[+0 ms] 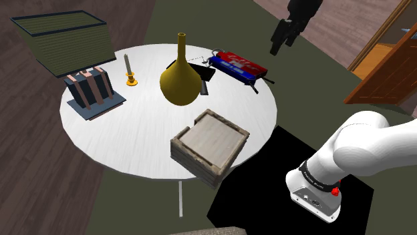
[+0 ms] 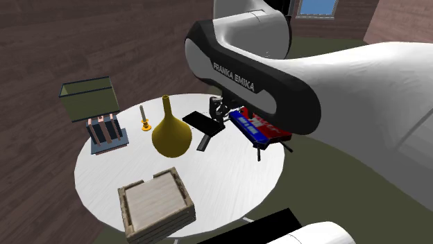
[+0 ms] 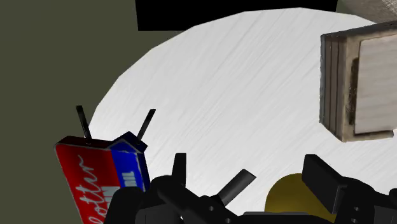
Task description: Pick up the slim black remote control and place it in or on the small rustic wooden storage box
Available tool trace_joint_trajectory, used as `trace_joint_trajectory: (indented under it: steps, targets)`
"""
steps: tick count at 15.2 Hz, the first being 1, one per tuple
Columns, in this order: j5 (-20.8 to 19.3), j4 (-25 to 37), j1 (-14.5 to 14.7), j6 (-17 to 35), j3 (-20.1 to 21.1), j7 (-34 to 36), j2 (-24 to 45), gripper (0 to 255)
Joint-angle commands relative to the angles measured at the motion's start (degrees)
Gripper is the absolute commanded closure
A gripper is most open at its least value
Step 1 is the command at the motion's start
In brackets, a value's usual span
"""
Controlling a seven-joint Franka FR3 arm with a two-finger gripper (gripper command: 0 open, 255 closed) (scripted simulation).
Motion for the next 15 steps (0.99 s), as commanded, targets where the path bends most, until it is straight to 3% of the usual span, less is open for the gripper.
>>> trace_joint_trajectory:
  steps: [1, 15]
  targets:
    - [0.0, 0.0, 0.0, 0.0, 0.0, 0.0, 0.0, 0]
    - [4.5, 2.5, -3.7, 20.4, 3.3, 18.1, 25.1, 0]
